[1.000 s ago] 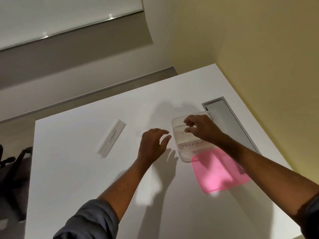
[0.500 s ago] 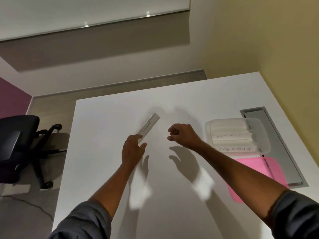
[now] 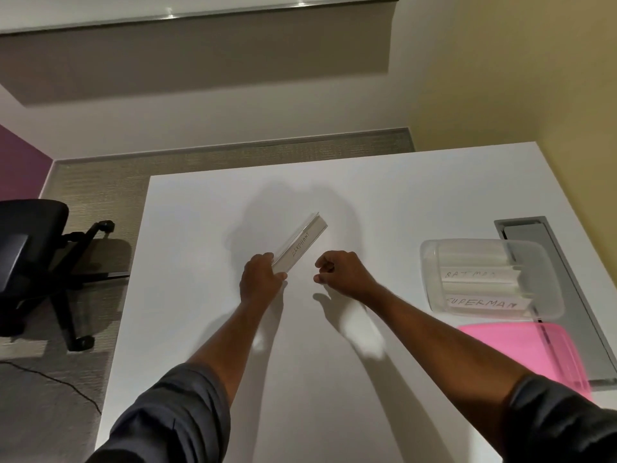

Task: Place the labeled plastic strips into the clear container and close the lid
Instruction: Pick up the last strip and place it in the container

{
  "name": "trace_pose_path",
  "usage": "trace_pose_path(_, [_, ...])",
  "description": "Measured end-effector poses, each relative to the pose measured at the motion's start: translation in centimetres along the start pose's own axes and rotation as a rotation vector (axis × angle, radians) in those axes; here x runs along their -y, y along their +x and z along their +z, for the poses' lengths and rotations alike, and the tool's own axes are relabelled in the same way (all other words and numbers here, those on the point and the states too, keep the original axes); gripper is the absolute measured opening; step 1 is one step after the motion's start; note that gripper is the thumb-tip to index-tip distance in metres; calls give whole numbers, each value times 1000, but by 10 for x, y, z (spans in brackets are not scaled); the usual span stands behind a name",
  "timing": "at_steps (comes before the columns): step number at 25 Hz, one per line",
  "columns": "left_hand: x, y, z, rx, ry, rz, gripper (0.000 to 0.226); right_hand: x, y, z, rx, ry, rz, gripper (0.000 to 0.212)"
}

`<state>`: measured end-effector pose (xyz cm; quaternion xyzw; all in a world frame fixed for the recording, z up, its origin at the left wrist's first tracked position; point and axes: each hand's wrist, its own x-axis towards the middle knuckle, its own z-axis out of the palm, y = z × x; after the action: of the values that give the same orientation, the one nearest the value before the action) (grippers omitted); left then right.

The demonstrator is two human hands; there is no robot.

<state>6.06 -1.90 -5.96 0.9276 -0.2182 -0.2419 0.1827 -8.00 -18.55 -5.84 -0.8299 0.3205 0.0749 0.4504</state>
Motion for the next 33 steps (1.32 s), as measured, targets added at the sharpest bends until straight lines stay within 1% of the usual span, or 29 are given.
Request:
trace_pose_path(4, [2,6,3,-43,-9,-5,38,-7,9,1,-12,6,6,30])
trace_pose_path(9, [5,4,0,-41,-61,-2,41,-10,12,-4,-34,12,17,29])
trace_pose_path(12, [4,2,-3,-51,-62,-15,26,-9,11,-10,-52,25,10,29])
trace_pose_path(14, [2,1,-6,-52,-130,-60,15,-8,9,-15,-68,28,5,29])
trace_pose_path(16, [0,-2,-9,-40,-200,-113,10,-7,7,-19,-85,31,1,29])
trace_pose_path(19, [3,-11,-9,-16,-323,-163,22,-5,2,-26,-99,28,-13,30])
trace_pose_path(20, [4,-15,-9,-2,-373,-178,21,-5,0,-29,-102,26,-19,31])
trace_pose_path(22, [5,-23,-10,21,-452,-201,13,-4,-4,-34,-111,23,-33,33])
trace_pose_path(23, [5,-28,-10,31,-467,-205,16,-4,-6,-37,-120,24,-37,34])
trace_pose_path(26, [-1,-44,-13,73,-467,-178,23,-6,-15,-49,-170,40,-40,41])
trace_pose_path(30, [-7,-59,-14,117,-439,-122,28,-13,-30,-74,-249,50,-57,61])
trace_pose_path(33, [-16,-70,-16,120,-413,-67,30,-22,-40,-94,-258,30,-40,64])
